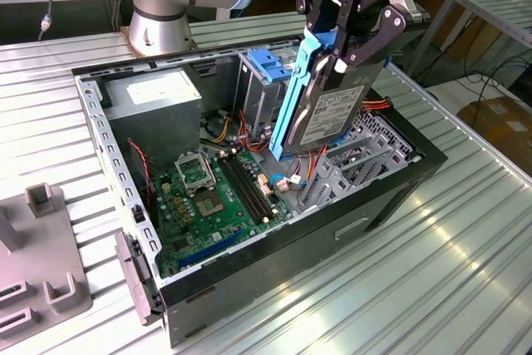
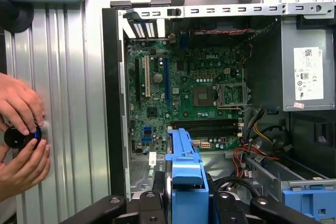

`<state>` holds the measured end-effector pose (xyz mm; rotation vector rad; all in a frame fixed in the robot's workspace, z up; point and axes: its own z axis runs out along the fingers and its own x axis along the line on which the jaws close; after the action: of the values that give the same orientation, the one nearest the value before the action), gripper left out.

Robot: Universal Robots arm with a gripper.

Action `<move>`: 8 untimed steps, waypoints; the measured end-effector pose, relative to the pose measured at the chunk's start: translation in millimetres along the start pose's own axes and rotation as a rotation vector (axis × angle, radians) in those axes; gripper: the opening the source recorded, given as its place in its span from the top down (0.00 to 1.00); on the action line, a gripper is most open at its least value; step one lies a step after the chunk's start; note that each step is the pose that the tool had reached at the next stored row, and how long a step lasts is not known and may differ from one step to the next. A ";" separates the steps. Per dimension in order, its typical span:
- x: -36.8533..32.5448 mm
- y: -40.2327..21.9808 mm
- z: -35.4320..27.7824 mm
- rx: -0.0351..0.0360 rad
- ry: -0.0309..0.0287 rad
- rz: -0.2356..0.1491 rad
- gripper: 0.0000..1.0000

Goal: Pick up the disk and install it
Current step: 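Insert the disk into the insertion slot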

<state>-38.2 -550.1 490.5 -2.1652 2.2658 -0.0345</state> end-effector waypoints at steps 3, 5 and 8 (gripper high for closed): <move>0.0 -0.2 0.0 0.0000 0.0000 0.000 0.63; 0.0 -1.0 0.1 0.0000 -0.0001 0.000 0.63; -0.1 -2.8 0.1 0.0000 -0.0001 0.000 0.63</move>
<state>-35.4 -550.2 490.5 -2.1652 2.2658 -0.0344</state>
